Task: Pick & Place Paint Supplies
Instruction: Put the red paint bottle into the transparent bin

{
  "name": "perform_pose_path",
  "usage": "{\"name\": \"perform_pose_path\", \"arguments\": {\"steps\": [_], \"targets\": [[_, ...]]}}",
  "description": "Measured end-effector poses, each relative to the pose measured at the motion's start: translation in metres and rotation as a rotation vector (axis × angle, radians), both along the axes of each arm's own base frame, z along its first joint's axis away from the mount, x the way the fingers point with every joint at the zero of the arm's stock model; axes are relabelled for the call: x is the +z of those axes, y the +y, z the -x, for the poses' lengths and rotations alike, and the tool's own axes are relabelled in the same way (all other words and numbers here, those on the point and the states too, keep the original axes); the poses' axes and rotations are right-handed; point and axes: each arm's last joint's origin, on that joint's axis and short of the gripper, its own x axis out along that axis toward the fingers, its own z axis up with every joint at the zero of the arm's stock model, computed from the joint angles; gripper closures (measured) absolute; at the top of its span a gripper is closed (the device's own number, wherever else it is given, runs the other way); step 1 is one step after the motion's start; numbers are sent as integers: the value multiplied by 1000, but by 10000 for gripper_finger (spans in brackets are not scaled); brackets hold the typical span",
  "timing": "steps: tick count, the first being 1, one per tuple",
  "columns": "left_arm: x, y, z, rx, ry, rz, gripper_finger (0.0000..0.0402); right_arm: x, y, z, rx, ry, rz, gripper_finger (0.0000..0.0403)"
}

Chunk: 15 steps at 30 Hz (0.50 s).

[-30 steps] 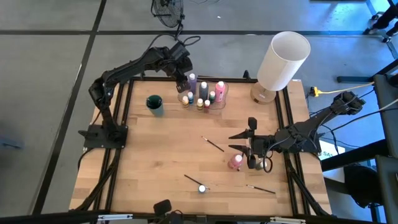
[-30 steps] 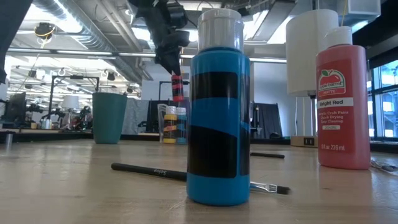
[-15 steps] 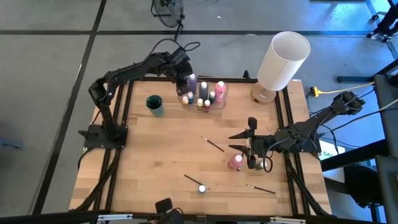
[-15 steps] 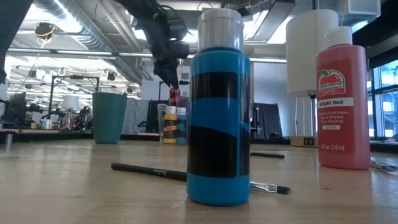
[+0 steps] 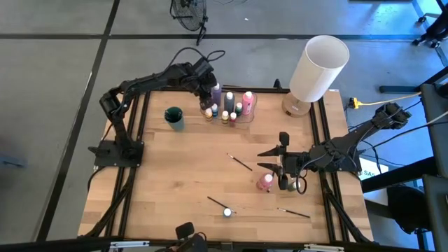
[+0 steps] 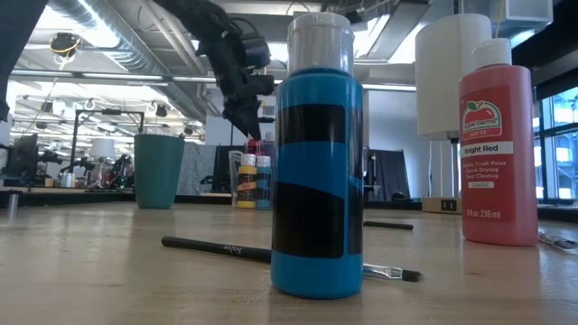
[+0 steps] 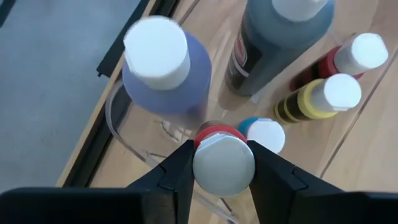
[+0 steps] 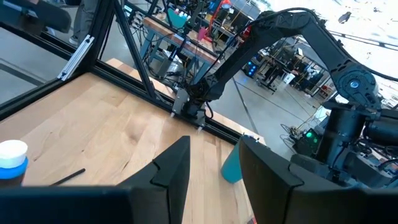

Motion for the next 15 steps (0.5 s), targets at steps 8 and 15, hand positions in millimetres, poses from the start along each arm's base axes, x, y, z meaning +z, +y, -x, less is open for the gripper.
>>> {"name": "perform_pose_path", "arguments": {"steps": [8,15], "targets": [[-4,-1,1,9,4,9,285,0,-1,-1,-3,0,0,263],[-4,-1,0,20,2,13,278,0,-5,-3,-16,0,-9,263]]}}
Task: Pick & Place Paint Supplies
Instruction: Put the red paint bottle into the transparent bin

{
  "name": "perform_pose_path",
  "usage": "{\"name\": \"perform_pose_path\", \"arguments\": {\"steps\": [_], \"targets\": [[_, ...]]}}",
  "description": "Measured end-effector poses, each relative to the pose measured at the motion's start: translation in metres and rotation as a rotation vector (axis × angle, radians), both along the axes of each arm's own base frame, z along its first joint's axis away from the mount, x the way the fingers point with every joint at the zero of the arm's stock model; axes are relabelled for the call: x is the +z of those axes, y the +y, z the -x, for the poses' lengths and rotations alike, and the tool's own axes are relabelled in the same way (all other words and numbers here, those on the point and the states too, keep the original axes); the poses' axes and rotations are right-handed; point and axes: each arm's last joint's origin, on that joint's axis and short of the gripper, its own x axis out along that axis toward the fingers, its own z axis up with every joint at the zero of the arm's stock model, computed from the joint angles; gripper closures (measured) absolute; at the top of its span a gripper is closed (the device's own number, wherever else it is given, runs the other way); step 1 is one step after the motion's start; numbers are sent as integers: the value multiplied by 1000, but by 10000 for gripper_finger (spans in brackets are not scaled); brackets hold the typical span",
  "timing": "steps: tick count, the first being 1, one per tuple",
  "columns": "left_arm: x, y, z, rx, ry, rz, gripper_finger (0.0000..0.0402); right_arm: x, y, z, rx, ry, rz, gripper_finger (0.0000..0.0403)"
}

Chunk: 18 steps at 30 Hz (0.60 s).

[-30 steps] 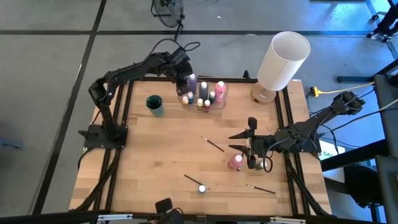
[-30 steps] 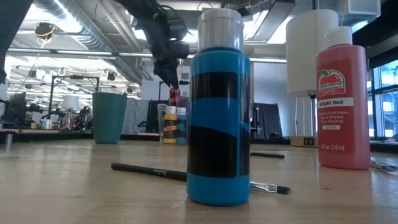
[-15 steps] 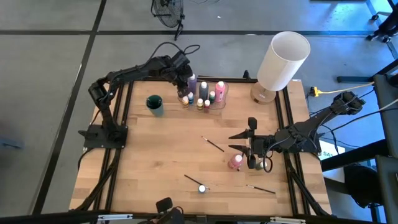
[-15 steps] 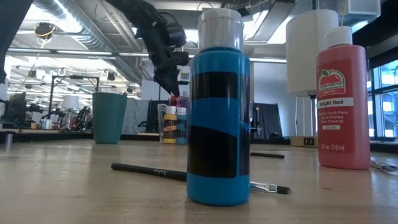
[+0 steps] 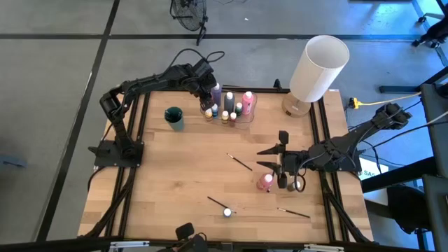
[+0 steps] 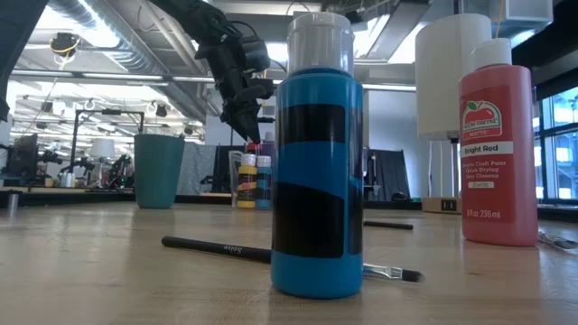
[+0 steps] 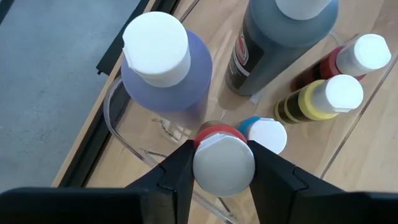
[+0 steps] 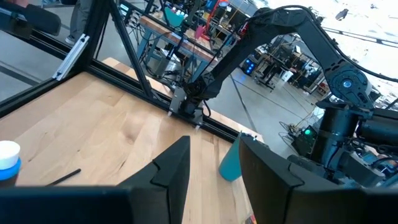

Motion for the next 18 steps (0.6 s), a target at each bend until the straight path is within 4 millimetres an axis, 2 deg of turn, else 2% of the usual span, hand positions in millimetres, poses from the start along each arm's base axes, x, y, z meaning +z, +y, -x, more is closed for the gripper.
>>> {"name": "perform_pose_path", "arguments": {"steps": [14,18], "targets": [[0,1,-1,-1,5,-20,279,0,0,0,-1,0,-3,263],[-9,3,-4,-7,23,-10,286,0,0,0,-1,0,-3,263]]}}
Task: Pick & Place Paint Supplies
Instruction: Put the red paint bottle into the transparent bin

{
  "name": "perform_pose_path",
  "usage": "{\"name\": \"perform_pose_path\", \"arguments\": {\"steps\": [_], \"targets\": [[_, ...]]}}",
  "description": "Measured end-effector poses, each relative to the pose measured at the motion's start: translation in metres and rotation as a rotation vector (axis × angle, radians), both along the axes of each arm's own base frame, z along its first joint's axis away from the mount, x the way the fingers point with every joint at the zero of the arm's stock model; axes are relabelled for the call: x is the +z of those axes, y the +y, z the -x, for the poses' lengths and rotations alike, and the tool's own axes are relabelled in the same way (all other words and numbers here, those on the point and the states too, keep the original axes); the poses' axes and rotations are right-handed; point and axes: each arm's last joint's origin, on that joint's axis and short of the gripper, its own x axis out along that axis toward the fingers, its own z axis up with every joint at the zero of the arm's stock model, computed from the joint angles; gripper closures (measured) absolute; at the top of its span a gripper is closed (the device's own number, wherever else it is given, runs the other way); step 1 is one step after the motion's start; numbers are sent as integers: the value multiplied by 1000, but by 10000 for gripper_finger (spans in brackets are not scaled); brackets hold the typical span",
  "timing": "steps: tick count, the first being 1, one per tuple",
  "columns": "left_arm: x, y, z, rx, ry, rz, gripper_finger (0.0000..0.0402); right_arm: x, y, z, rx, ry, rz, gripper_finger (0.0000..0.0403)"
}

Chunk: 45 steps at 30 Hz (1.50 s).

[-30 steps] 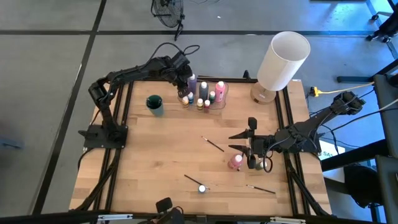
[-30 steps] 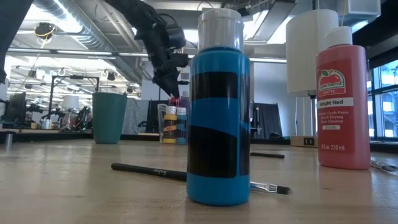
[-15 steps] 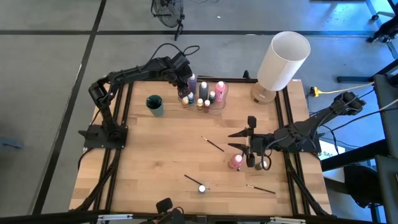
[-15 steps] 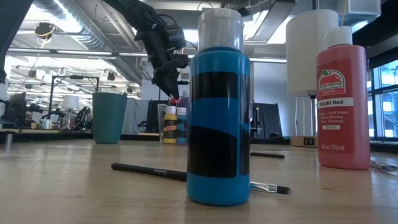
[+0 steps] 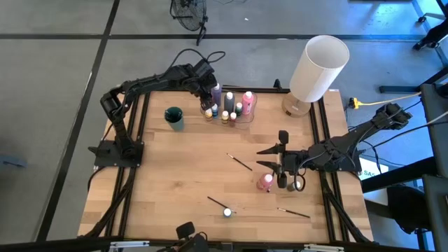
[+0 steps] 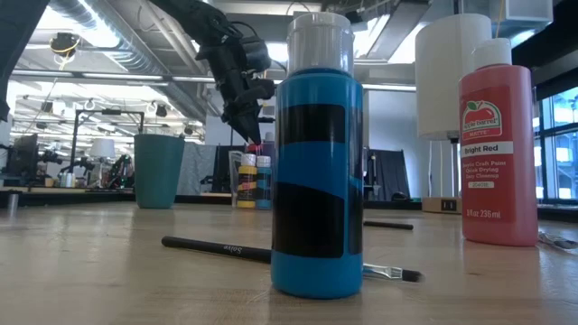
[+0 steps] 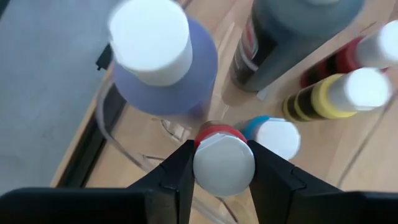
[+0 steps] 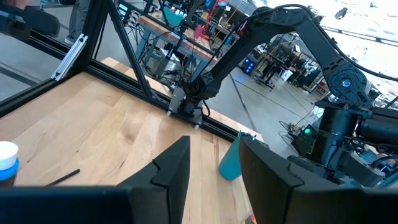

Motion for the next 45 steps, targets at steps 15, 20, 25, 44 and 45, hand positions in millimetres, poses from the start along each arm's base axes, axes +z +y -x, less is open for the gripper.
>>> {"name": "perform_pose_path", "arguments": {"steps": [15,20,25,44,45], "targets": [[-40,11,-14,-22,66,47,283,-1,0,0,0,13,7,263],[-40,11,-14,-21,64,45,267,-3,0,0,0,27,15,263],[-40,11,-14,-20,65,46,263,-4,0,1,-1,34,19,263],[-41,10,-14,12,68,67,260,-4,0,1,-1,40,22,263],[-41,10,-14,6,67,68,260,-4,0,1,-1,40,22,263]]}}
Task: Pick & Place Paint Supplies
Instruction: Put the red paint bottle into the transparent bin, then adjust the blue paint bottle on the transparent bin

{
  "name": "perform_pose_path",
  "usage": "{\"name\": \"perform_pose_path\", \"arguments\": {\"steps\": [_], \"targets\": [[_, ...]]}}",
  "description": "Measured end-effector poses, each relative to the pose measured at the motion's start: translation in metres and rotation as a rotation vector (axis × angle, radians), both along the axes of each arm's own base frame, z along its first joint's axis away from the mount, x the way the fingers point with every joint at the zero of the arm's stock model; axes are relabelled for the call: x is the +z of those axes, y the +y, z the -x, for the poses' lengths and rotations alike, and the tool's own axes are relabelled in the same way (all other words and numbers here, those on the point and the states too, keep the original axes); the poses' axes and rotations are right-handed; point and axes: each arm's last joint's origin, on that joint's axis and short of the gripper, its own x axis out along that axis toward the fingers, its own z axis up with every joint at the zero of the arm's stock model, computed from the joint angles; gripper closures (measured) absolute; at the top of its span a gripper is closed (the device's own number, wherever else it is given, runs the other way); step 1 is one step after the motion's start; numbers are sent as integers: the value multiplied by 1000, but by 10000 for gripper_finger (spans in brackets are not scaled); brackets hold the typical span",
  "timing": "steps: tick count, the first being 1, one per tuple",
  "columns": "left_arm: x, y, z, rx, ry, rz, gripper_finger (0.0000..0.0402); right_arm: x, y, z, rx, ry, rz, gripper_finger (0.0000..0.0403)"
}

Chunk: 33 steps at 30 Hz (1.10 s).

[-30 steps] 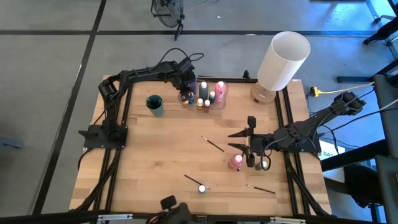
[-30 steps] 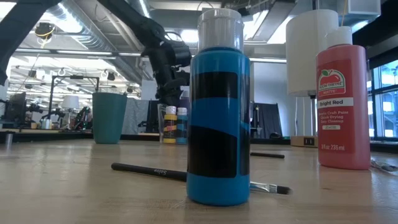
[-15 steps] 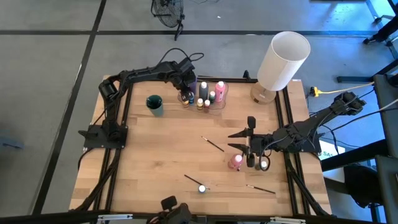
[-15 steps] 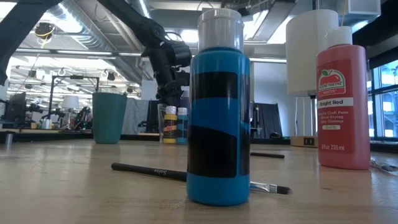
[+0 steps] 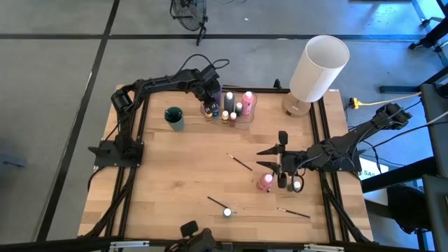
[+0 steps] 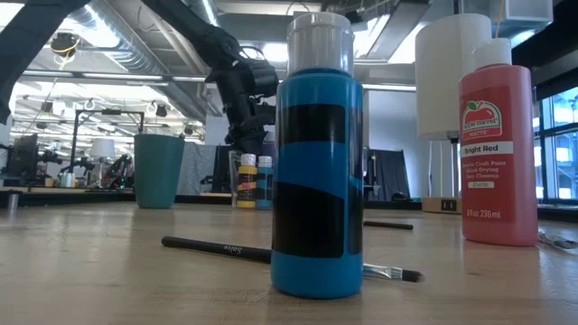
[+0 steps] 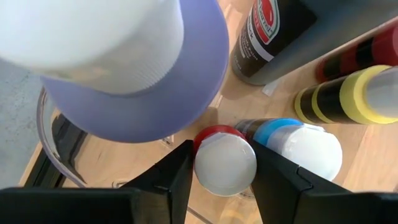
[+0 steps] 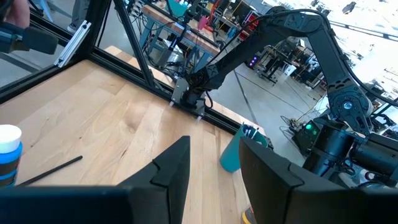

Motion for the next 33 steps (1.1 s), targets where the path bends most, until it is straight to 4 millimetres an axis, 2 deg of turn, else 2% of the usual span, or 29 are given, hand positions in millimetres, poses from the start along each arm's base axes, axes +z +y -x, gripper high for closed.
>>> {"name": "perform_pose_path", "arguments": {"steps": [8,15,21,33], "targets": [[0,0,0,18,-7,13,254,0,0,0,0,4,3,263],[-2,-2,-1,-11,-38,76,211,-2,0,0,-1,17,10,263],[-2,-1,0,-16,-32,62,178,-2,0,0,-1,17,10,263],[-2,4,4,-13,40,-33,172,-2,0,0,-1,19,11,263]]}}
